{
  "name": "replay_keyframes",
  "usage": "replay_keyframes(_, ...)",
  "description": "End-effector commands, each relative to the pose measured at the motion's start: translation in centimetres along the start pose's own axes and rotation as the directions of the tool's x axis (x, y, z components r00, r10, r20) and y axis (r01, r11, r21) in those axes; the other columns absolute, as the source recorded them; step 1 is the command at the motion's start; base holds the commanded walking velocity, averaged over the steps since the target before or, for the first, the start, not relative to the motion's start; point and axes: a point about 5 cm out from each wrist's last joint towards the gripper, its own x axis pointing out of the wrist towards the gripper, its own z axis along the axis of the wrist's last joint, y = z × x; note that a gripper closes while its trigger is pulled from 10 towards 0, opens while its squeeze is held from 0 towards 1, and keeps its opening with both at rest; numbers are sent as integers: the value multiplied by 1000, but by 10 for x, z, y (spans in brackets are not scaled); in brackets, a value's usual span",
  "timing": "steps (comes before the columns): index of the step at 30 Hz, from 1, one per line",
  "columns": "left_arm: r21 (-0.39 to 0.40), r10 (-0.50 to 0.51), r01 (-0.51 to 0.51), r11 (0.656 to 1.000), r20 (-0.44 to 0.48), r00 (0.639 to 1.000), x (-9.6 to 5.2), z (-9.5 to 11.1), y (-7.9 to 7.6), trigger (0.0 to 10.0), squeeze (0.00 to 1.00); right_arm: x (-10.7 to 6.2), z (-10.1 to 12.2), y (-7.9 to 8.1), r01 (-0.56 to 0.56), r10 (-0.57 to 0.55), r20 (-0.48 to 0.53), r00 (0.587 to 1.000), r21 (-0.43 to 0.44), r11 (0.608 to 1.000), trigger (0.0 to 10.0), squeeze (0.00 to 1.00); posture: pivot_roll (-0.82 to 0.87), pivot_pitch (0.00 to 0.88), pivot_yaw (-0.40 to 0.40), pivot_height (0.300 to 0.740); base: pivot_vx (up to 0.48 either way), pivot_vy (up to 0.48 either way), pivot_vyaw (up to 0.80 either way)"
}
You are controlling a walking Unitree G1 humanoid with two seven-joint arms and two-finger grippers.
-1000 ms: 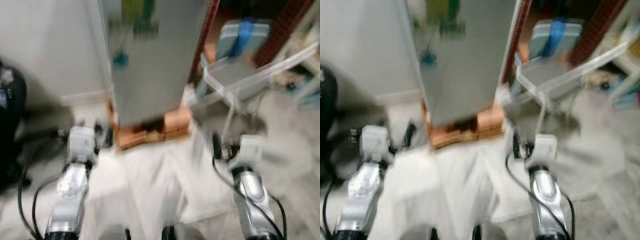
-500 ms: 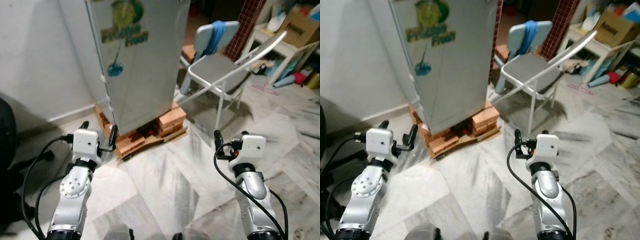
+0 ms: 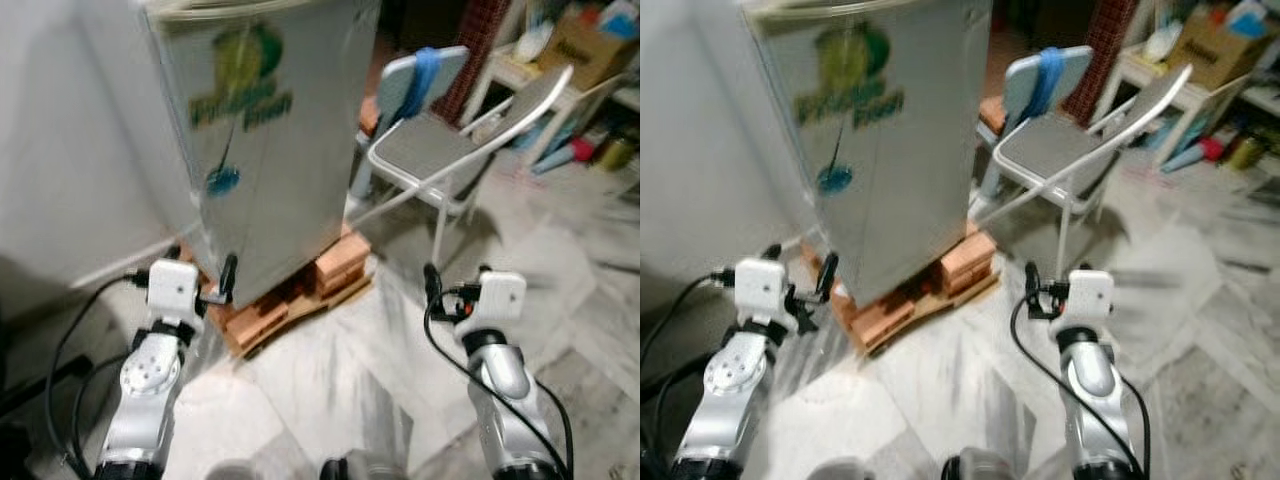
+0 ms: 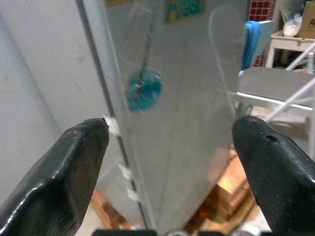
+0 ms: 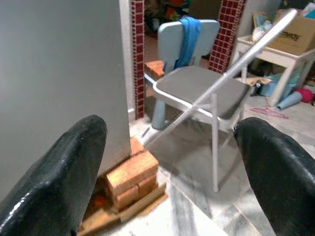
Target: Restocking fridge
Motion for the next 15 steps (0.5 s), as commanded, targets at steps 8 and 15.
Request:
replay_keyframes(8, -3, 40, -40, 999, -29, 999, -5, -3, 10, 10000, 0, 2, 1, 4, -9, 9, 4, 1000, 5, 1000, 10000, 0, 49, 59, -47, 740, 281, 303, 0)
replay_keyframes(15, -14, 54, -55, 998, -34, 998, -7, -4, 12, 10000, 0, 2, 0, 4, -11, 11, 2, 1000, 5, 1000, 10000, 0, 52, 60, -48, 740, 0, 479, 0)
